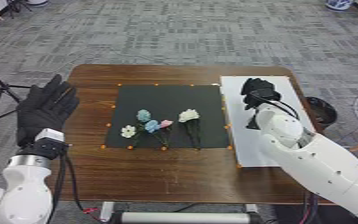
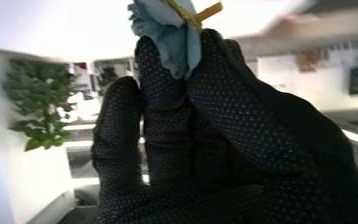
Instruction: Arrange flowers
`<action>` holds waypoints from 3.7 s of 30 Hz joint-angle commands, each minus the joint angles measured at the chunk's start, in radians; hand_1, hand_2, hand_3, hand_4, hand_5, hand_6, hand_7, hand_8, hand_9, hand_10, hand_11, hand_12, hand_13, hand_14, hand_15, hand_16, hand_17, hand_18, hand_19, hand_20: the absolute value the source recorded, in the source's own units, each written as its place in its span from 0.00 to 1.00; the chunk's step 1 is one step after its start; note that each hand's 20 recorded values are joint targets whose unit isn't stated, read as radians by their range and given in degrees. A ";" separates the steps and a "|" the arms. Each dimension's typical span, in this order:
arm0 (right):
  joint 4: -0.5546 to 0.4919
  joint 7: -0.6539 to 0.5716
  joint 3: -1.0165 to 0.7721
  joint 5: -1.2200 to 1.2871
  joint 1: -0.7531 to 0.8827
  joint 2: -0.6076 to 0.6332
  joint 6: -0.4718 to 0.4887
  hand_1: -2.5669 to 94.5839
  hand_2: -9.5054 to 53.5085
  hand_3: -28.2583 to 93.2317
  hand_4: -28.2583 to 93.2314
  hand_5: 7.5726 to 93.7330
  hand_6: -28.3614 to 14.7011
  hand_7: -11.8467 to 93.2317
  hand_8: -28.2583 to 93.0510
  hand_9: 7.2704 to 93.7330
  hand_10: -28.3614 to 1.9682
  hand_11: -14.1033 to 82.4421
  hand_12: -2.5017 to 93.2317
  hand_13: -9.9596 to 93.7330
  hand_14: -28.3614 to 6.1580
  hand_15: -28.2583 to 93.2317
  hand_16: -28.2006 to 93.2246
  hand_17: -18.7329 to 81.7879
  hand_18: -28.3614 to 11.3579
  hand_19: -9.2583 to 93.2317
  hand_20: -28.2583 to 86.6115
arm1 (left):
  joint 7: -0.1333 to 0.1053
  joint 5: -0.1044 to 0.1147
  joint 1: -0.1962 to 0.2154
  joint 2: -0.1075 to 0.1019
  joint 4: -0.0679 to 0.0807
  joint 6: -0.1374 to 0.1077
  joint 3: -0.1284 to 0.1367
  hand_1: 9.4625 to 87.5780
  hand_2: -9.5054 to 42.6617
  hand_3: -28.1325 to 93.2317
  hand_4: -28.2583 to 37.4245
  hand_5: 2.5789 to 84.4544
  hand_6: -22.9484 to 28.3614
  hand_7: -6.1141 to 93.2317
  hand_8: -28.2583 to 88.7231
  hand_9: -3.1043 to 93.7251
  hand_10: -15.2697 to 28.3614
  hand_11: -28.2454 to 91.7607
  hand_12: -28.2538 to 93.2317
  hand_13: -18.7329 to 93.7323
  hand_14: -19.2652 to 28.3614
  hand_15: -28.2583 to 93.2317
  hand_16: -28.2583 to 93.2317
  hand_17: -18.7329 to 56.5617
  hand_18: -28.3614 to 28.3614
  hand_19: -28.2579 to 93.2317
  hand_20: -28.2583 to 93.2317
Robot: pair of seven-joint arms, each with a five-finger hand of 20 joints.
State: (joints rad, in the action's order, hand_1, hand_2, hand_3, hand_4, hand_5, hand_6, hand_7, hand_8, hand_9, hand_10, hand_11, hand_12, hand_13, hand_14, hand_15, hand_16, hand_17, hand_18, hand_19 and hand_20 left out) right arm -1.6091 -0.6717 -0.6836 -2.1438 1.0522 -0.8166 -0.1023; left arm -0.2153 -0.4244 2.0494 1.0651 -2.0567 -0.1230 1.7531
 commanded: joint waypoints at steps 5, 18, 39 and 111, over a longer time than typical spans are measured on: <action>-0.141 0.059 0.003 -0.026 0.080 -0.086 -0.019 0.71 0.00 0.84 0.02 0.63 0.67 0.32 0.12 0.77 0.69 0.36 0.55 0.77 0.79 0.58 0.65 0.50 0.25 0.96 0.44 | 0.002 -0.001 0.009 0.011 -0.002 0.011 -0.002 0.22 0.54 0.80 0.00 0.43 0.62 0.14 0.18 0.32 0.70 0.38 0.31 0.35 0.72 0.39 0.21 0.14 0.73 0.48 0.30; -0.169 0.065 0.009 -0.112 0.156 -0.091 0.024 0.70 0.00 0.84 0.03 0.64 0.67 0.32 0.12 0.77 0.69 0.37 0.55 0.77 0.77 0.59 0.65 0.50 0.25 0.96 0.45 | 0.012 0.001 -0.002 0.011 0.006 0.012 -0.008 0.22 0.54 0.80 0.00 0.44 0.61 0.14 0.18 0.32 0.69 0.38 0.31 0.35 0.71 0.39 0.21 0.14 0.73 0.48 0.30; -0.228 0.037 -0.056 -0.150 0.208 -0.089 0.029 0.54 0.00 0.86 0.01 0.55 0.57 0.24 0.15 0.64 0.49 0.35 0.23 0.71 0.67 0.60 0.56 0.51 0.20 0.83 0.60 | 0.004 0.008 -0.009 -0.002 0.010 -0.001 -0.023 0.22 0.53 0.80 0.00 0.40 0.61 0.14 0.18 0.26 0.66 0.37 0.30 0.34 0.70 0.38 0.21 0.13 0.73 0.49 0.30; -0.448 0.825 -0.783 1.102 0.702 -0.156 -0.162 0.18 0.29 0.87 0.05 0.40 0.54 0.19 0.17 0.40 0.44 0.19 0.19 0.44 0.45 0.34 0.42 0.36 0.32 0.40 0.42 | -0.069 -0.011 0.024 -0.013 0.019 0.016 0.080 0.17 0.54 0.77 0.00 0.40 0.60 0.10 0.18 0.26 0.62 0.33 0.28 0.31 0.60 0.29 0.21 0.16 0.70 0.45 0.30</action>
State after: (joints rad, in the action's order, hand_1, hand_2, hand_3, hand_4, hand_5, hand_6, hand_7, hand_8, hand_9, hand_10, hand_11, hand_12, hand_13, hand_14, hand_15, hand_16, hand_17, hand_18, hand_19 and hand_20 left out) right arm -2.0467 0.1683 -1.4737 -1.0249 1.7571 -0.9639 -0.2955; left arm -0.2824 -0.4316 2.0143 1.0253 -2.0116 -0.0997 1.8026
